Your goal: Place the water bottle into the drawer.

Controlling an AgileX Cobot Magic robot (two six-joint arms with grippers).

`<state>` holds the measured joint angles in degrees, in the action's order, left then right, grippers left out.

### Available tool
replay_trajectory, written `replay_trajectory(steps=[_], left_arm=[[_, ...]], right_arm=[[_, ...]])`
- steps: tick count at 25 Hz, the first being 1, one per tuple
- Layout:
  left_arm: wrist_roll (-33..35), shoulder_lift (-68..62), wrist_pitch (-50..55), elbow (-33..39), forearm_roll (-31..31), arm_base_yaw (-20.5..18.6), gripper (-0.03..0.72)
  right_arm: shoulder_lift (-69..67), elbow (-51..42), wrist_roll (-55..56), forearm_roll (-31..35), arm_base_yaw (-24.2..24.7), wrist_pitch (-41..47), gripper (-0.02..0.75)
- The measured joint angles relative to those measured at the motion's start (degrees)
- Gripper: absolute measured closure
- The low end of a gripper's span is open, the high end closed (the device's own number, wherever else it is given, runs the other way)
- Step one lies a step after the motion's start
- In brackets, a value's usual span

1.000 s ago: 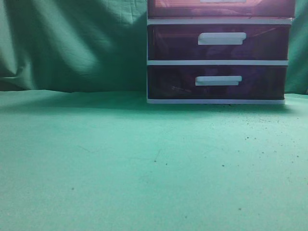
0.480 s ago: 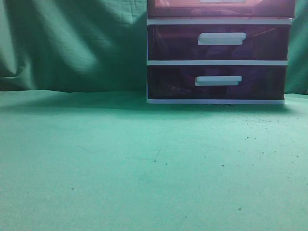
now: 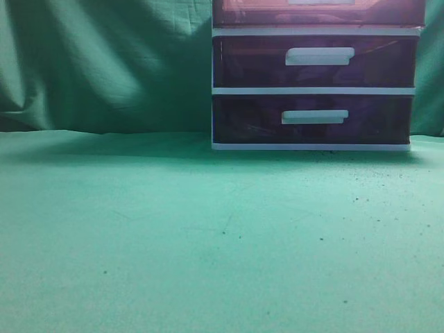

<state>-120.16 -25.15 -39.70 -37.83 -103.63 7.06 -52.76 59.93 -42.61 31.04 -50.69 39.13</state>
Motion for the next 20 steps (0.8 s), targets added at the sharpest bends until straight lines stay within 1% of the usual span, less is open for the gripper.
replay_trajectory(steps=[5,10,13,20], left_arm=[[0.0,13.0,6.6,10.9,0.0,0.0,0.688],[0.0,21.6,17.8,19.3,0.0,0.0,0.688],[0.0,23.3,25.0,22.9,0.1,0.0,0.688],[0.0,23.3,37.1,32.1,0.6,0.0,0.688]], right_arm=[[0.0,0.0,2.3,-2.2,0.0,0.7,0.738],[0.0,0.0,2.4,-2.3,0.0,0.7,0.738],[0.0,0.0,2.4,-2.3,0.0,0.8,0.738],[0.0,-0.1,2.4,-0.9,0.0,0.8,0.738]])
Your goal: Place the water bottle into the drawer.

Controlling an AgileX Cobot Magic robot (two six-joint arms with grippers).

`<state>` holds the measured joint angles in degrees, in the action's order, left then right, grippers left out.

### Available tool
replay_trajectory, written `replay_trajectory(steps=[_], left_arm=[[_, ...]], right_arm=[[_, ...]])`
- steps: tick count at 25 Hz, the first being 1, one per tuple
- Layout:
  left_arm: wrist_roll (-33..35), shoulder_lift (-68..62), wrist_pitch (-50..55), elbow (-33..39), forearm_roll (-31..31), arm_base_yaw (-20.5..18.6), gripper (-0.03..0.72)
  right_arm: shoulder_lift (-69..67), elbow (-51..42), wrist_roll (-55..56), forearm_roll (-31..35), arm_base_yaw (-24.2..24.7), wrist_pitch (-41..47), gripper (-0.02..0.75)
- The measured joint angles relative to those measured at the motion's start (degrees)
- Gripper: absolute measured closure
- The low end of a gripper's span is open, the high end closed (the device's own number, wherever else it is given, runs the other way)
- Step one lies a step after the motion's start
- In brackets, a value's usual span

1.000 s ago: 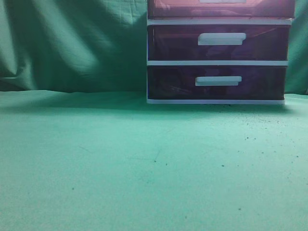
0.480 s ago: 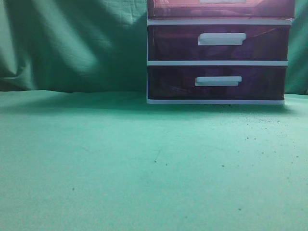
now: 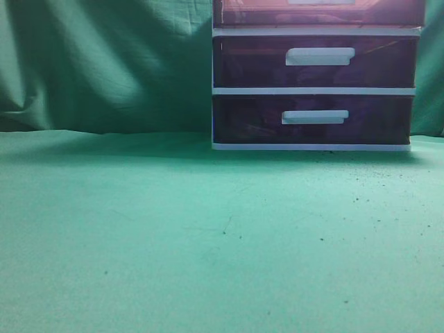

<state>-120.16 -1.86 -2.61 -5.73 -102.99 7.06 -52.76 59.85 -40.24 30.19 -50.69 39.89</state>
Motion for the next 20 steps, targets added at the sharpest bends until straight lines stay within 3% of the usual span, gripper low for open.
replay_trajectory(steps=[6,16,20], left_arm=[[0.0,0.0,2.4,4.6,0.9,0.0,0.688],[0.0,0.0,2.4,5.1,0.9,0.0,0.688],[0.0,0.0,2.4,5.1,0.9,0.0,0.688]], right_arm=[[0.1,-4.1,-1.0,3.3,0.0,-1.1,0.738],[1.7,-10.1,-2.9,8.9,0.0,-9.6,0.738],[1.7,-10.1,-2.9,16.7,0.0,-6.4,0.738]])
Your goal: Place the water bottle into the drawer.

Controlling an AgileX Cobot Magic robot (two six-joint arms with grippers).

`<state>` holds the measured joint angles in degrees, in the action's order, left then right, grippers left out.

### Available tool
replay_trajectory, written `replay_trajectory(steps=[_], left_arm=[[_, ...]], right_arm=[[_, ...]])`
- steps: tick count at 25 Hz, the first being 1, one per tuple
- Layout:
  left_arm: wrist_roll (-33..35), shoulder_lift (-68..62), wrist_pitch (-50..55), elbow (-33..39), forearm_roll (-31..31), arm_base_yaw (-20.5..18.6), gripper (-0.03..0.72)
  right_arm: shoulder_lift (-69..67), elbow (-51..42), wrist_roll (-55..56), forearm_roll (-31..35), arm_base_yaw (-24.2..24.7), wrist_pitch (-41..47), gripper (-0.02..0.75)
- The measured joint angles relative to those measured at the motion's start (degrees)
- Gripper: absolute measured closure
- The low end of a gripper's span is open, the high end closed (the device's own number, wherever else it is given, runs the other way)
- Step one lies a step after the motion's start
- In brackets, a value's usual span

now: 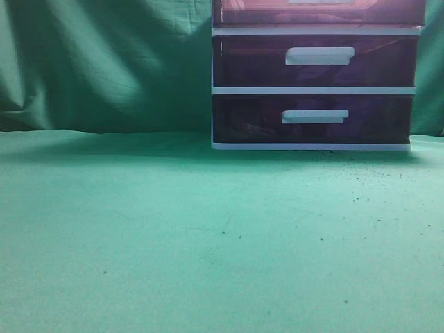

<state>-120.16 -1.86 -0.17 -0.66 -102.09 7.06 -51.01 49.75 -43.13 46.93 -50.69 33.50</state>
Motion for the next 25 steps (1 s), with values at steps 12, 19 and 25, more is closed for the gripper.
replay_trajectory(steps=[12,19,25], left_arm=[[0.1,0.0,0.0,0.0,0.0,0.0,0.688],[0.1,0.0,0.0,0.0,0.0,0.0,0.688],[0.0,0.0,0.0,0.0,0.0,0.0,0.688]], right_arm=[[3.3,0.0,8.7,-12.9,1.6,1.6,0.738],[17.5,-0.9,25.3,-22.9,18.5,11.6,0.738],[32.5,-6.9,33.8,-32.0,34.3,7.0,0.738]])
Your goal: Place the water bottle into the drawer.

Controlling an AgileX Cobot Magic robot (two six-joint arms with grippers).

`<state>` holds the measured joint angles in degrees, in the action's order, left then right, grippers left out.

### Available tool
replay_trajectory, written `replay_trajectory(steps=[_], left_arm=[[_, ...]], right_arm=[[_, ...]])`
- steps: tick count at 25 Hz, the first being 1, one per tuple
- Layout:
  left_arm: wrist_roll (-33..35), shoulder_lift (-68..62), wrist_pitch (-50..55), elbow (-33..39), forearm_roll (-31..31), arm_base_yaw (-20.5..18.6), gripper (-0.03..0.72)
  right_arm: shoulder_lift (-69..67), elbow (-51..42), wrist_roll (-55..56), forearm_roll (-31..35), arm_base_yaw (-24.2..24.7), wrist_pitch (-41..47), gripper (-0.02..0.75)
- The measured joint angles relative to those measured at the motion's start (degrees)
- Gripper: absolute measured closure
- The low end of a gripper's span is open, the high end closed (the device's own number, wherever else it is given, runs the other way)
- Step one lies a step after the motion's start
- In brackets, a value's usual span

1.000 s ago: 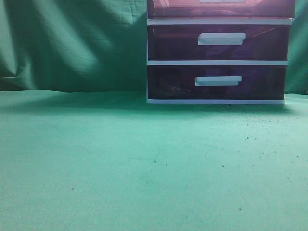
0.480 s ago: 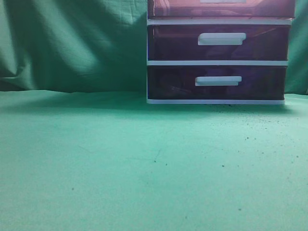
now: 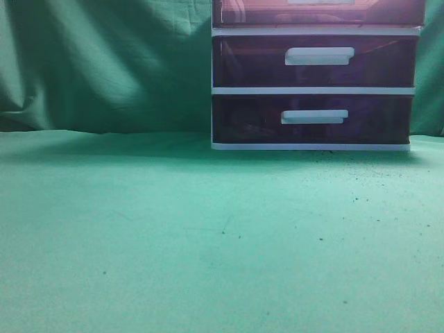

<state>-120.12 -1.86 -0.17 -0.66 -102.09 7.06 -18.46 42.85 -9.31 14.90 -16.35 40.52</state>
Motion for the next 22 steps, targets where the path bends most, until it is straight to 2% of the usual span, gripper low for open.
replay_trajectory(steps=[4,8,15,22], left_arm=[[0.0,0.0,0.0,0.0,0.0,0.0,0.688],[0.0,0.0,0.0,0.0,0.0,0.0,0.688],[0.0,0.0,0.0,0.0,-0.1,0.0,0.688],[0.0,0.0,0.0,0.0,-0.1,0.0,0.688]], right_arm=[[10.7,-5.7,2.0,-5.7,8.3,-1.4,0.738],[17.9,-12.5,2.9,-10.5,12.8,-4.4,0.738],[19.4,-25.9,4.5,-15.2,14.7,-11.5,0.738],[19.4,-38.2,5.9,-16.1,14.7,-18.7,0.738]])
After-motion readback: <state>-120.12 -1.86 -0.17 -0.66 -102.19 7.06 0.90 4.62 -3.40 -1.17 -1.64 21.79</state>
